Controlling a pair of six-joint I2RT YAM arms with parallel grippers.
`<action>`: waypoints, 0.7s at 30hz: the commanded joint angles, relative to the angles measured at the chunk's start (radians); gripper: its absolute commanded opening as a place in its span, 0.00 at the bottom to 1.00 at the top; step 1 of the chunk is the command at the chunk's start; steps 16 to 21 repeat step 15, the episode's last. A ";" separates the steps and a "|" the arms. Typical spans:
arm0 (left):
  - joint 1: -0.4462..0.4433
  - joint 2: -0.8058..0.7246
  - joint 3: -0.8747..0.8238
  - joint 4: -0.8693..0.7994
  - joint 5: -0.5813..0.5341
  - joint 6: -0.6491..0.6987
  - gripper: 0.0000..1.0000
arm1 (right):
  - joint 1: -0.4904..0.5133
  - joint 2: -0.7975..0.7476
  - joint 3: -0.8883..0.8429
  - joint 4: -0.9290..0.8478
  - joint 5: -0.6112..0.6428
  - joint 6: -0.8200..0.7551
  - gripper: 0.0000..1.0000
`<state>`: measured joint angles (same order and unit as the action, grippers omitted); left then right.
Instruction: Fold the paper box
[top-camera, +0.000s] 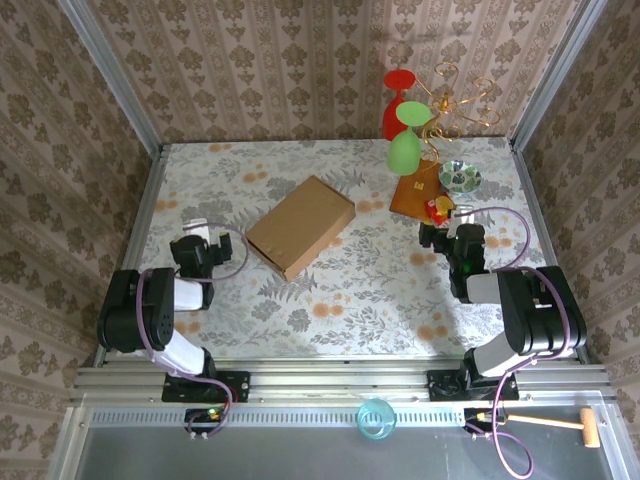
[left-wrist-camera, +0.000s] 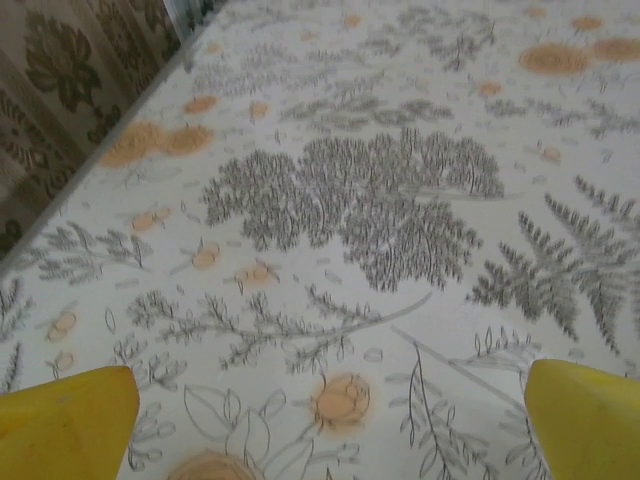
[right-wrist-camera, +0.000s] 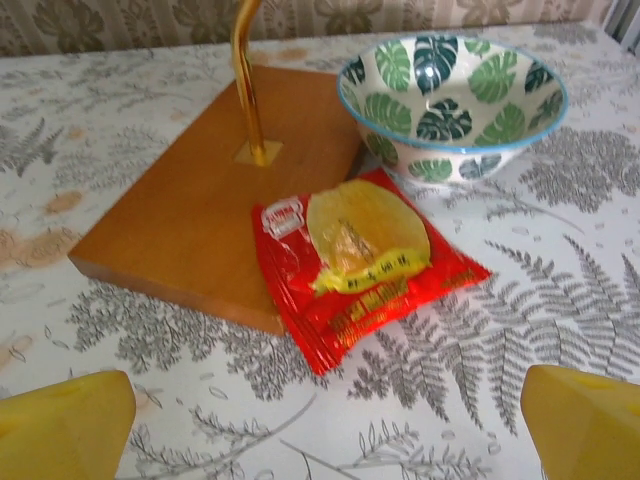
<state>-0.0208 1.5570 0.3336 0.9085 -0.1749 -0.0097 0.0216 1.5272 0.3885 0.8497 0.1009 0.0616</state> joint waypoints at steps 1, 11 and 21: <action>-0.001 0.001 0.024 0.075 0.013 0.026 1.00 | 0.008 0.001 0.013 0.010 0.031 -0.019 1.00; -0.001 -0.001 0.025 0.070 0.012 0.027 1.00 | 0.009 0.006 0.019 0.007 0.032 -0.019 1.00; 0.000 -0.005 0.002 0.112 0.004 0.022 1.00 | 0.026 -0.003 -0.030 0.097 0.067 -0.029 1.00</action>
